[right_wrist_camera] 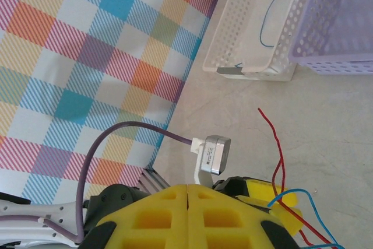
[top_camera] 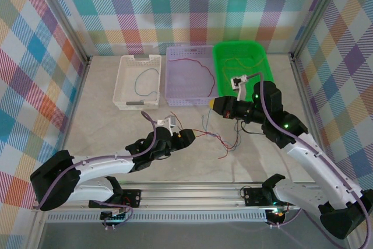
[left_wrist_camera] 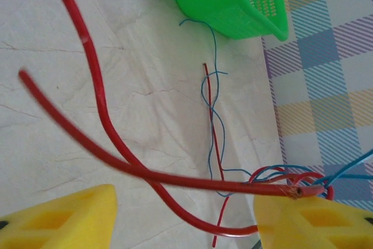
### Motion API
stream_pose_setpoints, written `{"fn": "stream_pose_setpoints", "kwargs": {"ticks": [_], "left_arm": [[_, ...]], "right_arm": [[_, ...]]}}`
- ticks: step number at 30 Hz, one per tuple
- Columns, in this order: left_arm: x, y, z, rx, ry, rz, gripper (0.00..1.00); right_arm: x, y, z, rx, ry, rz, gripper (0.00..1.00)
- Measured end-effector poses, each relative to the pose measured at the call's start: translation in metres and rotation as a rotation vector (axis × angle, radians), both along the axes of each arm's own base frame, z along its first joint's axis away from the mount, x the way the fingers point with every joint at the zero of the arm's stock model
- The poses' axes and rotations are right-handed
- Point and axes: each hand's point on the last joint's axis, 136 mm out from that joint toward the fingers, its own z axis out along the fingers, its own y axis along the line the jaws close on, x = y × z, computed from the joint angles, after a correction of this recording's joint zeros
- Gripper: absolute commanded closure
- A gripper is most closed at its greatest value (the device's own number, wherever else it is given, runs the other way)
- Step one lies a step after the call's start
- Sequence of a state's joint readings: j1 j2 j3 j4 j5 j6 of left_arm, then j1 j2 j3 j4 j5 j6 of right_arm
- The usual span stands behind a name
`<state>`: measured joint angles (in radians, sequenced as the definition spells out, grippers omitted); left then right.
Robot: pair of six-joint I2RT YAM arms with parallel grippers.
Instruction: Untangle the cables
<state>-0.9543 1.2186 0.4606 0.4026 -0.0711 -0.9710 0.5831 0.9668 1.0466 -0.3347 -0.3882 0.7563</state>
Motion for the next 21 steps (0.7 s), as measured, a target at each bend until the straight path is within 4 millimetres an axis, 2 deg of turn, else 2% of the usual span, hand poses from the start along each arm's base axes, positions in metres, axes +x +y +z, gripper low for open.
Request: {"fn": "stream_pose_setpoints", "kwargs": {"ticks": [1, 3, 4, 13, 17, 19, 21], "left_arm": [[0.000, 0.000, 0.000, -0.001, 0.001, 0.003, 0.48], [0.002, -0.001, 0.000, -0.003, -0.005, 0.006, 0.70], [0.003, -0.002, 0.000, -0.008, -0.006, 0.009, 1.00], [0.006, 0.000, 0.001, 0.014, -0.038, 0.013, 1.00], [0.004, 0.013, 0.018, 0.032, -0.084, 0.029, 1.00], [0.003, 0.021, 0.031, 0.033, -0.112, 0.045, 1.00], [0.002, 0.030, 0.039, 0.036, -0.131, 0.064, 1.00]], "right_arm": [[0.000, 0.000, 0.000, 0.005, 0.003, 0.002, 1.00], [-0.001, 0.001, -0.001, 0.013, 0.009, 0.003, 1.00], [-0.001, 0.001, -0.001, 0.018, 0.012, 0.004, 1.00], [-0.002, 0.002, -0.015, 0.018, 0.042, 0.002, 1.00], [-0.001, -0.006, -0.029, -0.033, 0.034, -0.031, 1.00], [0.002, -0.011, -0.042, -0.076, 0.034, -0.051, 0.78], [0.003, -0.016, -0.066, -0.139, 0.046, -0.069, 0.54]]}}
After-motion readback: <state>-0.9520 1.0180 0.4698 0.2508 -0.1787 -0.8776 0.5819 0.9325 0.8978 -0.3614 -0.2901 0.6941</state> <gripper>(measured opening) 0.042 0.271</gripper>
